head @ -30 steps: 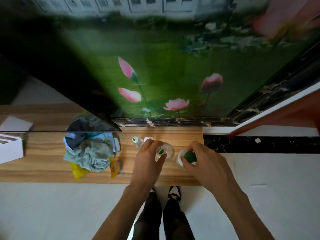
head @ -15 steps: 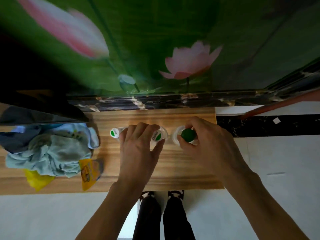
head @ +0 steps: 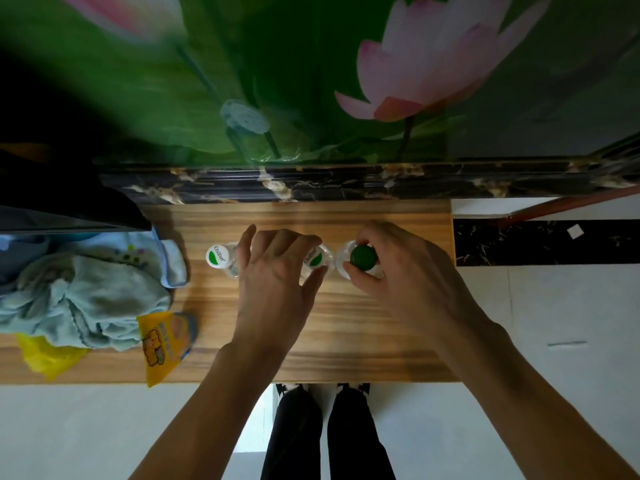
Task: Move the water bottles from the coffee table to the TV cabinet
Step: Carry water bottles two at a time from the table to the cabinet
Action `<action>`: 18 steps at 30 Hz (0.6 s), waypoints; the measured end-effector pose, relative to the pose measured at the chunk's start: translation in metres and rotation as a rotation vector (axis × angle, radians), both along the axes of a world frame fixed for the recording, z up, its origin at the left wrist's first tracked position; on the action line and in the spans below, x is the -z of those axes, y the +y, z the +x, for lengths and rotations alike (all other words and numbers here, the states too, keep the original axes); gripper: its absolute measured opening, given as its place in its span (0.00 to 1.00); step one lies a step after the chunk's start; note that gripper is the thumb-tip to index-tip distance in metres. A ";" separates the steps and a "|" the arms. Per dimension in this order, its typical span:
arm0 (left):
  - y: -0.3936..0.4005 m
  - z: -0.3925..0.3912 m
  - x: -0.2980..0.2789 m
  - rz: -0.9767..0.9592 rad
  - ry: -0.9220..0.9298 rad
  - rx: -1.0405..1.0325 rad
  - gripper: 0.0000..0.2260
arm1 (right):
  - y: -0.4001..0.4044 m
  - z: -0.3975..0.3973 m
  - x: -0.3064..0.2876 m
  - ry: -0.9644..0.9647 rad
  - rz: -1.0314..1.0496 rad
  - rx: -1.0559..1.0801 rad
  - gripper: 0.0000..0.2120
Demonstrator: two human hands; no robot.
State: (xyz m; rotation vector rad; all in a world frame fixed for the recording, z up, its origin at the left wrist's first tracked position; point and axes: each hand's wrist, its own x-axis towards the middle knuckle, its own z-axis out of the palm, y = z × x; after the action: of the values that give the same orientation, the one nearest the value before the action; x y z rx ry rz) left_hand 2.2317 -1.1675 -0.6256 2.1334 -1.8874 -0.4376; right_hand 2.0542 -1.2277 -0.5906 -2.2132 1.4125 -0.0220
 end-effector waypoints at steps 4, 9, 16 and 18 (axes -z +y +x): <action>0.001 0.001 0.002 0.070 0.013 -0.019 0.15 | 0.003 0.004 0.008 0.003 0.018 -0.018 0.13; 0.004 -0.002 0.004 0.074 0.023 -0.011 0.15 | 0.007 0.002 0.019 0.032 0.027 -0.024 0.15; 0.008 0.001 0.007 0.044 0.032 0.016 0.19 | 0.013 0.002 0.030 0.019 0.020 -0.013 0.14; 0.007 0.003 0.009 0.029 0.030 0.024 0.20 | 0.012 0.001 0.032 0.009 0.009 0.006 0.14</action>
State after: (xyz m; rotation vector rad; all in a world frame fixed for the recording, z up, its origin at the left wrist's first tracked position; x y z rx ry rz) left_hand 2.2349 -1.1601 -0.6341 2.1125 -1.9035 -0.5014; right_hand 2.0555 -1.2155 -0.6223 -2.2039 1.4216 -0.0078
